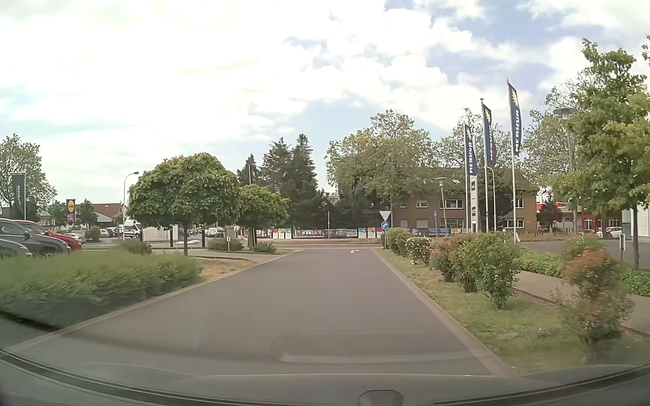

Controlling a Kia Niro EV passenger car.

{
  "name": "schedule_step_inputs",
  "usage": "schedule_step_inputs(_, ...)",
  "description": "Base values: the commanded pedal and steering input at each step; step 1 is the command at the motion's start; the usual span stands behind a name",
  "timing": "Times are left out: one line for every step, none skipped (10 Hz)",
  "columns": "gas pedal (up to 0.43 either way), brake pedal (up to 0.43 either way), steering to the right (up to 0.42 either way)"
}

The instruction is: Follow the waypoints while adhering to traffic rules and regulations

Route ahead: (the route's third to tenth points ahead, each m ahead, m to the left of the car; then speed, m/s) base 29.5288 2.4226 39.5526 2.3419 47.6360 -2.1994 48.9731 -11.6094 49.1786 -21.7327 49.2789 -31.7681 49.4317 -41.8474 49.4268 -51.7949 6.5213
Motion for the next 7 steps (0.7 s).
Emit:
schedule_step_inputs(0.008,0.030,0.003)
schedule_step_inputs(0.008,0.030,0.003)
schedule_step_inputs(0.008,0.030,0.003)
schedule_step_inputs(0.008,0.024,0.004)
schedule_step_inputs(0.008,0.030,0.004)
schedule_step_inputs(0.000,0.030,0.005)
schedule_step_inputs(0.000,0.024,0.006)
